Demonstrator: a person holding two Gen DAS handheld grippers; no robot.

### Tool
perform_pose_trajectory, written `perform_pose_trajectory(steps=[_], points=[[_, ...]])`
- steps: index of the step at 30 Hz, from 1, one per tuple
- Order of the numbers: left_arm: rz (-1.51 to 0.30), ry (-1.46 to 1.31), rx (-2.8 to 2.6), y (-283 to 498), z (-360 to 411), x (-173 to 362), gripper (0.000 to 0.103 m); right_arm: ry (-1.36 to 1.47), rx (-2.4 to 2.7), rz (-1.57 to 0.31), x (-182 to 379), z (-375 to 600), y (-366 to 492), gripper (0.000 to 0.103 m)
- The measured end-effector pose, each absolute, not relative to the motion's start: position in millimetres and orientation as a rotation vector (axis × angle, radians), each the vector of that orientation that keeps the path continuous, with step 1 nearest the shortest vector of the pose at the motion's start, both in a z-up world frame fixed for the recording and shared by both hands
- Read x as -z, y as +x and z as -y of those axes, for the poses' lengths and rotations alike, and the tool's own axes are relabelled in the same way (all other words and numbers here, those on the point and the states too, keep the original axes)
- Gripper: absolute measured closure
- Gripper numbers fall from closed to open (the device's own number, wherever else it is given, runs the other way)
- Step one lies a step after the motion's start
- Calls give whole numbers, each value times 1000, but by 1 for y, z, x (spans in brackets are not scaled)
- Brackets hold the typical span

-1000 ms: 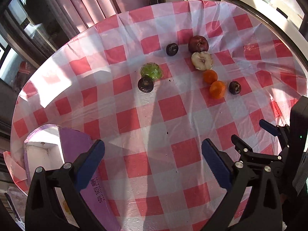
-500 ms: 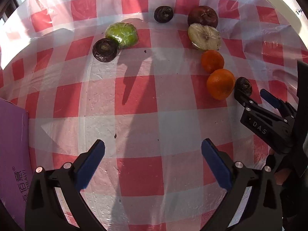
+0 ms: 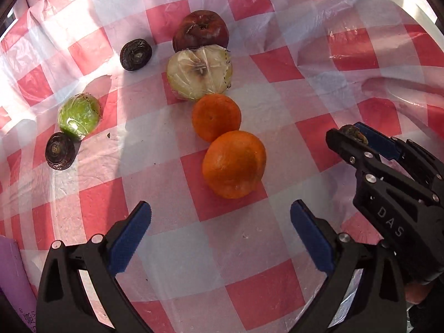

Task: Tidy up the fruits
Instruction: 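Grasp a mangosteen with the right tool while the left tool grasps an orange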

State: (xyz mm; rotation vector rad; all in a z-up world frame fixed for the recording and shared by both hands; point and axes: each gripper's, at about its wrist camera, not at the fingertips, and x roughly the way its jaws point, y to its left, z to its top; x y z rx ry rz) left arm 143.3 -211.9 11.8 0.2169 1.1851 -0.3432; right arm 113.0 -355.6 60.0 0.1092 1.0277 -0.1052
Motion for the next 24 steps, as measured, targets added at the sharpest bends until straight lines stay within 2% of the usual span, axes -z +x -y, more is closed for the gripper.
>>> perform_pose_trajectory(steps=[5, 7, 9, 10, 11, 12, 24], points=[[-1145, 250, 342, 157, 233, -4, 4, 108, 148, -1039, -65, 373, 80, 62], [-1127, 262, 352, 158, 236, -2, 12, 125, 165, -1045, -64, 374, 70, 62], [-1094, 263, 381, 157, 241, -3, 32, 143, 181, -1048, -64, 373, 61, 62], [-1083, 276, 401, 154, 244, -5, 48, 151, 185, -1049, -65, 373, 57, 62], [-1076, 300, 400, 150, 246, -7, 57, 156, 187, -1050, -65, 370, 53, 62], [-1078, 309, 409, 146, 246, -9, 62, 158, 185, -1051, -66, 367, 50, 62], [-1149, 278, 356, 42, 161, -26, 62, 132, 64, -1116, -73, 297, 7, 62]])
